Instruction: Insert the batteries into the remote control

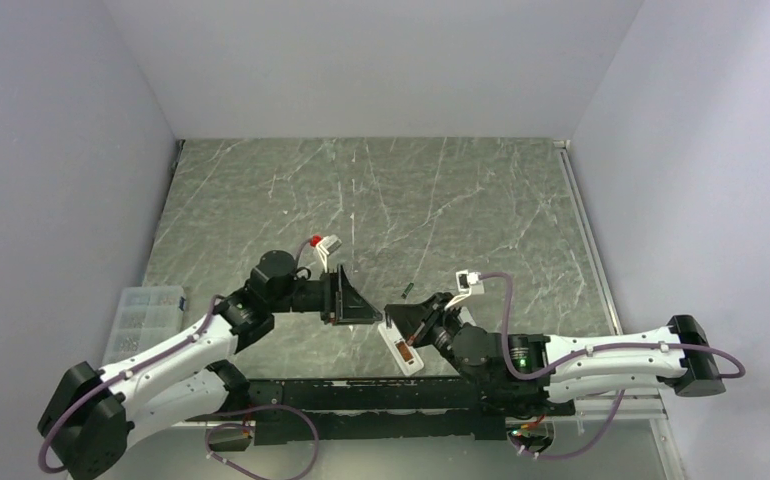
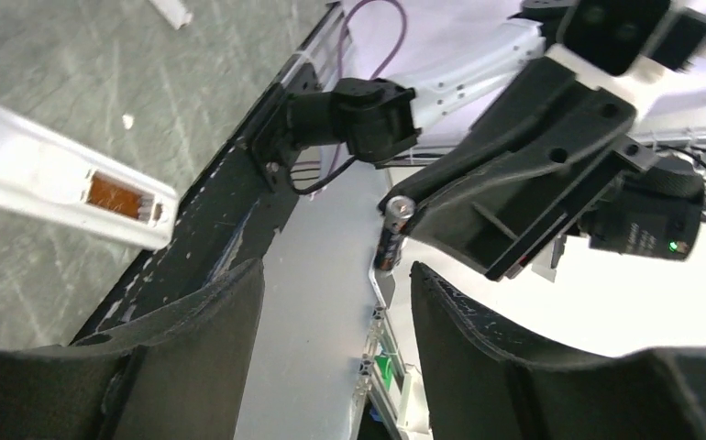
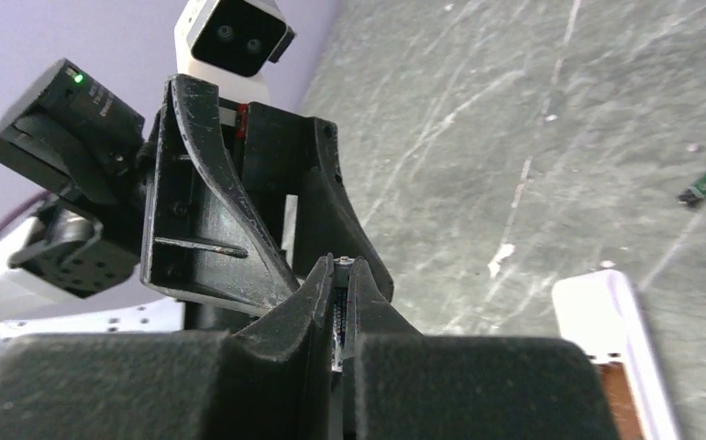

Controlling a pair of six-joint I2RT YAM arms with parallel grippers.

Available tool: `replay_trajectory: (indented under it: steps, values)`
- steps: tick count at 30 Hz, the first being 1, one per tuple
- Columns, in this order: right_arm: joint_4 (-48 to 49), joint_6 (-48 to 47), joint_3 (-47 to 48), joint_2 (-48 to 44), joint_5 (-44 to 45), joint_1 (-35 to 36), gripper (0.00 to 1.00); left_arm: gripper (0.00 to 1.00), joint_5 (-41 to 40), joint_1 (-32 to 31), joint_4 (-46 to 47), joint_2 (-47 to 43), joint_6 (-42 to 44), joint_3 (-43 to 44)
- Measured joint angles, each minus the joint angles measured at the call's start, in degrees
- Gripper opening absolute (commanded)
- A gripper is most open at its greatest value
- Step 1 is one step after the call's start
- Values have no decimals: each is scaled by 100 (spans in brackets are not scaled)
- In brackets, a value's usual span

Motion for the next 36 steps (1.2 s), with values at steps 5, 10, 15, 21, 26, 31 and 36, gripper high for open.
replay_trajectory:
  steps: [5, 10, 15, 21, 26, 31, 36]
  values:
    - [778, 140, -96, 90, -164, -7, 0, 61, 83, 0, 385, -284, -129, 0]
    - [1445, 210, -201, 299, -275, -46, 0, 56, 214, 0, 702, -323, -280, -13]
    - [1799, 278, -201, 452, -289, -87, 0, 50, 304, 2, 1091, -356, -468, -136]
    - [2041, 446, -201, 498, -245, -179, 0, 40, 415, 0, 1360, -426, -577, -184]
    - [2197, 566, -201, 525, -195, -199, 0, 35, 487, 0, 1558, -431, -636, -201]
    - [2223, 629, -201, 568, -197, -199, 0, 26, 516, 0, 1655, -431, -680, -225]
    - [2251, 713, -201, 560, -181, -199, 0, 0, 527, 2, 1766, -422, -776, -278]
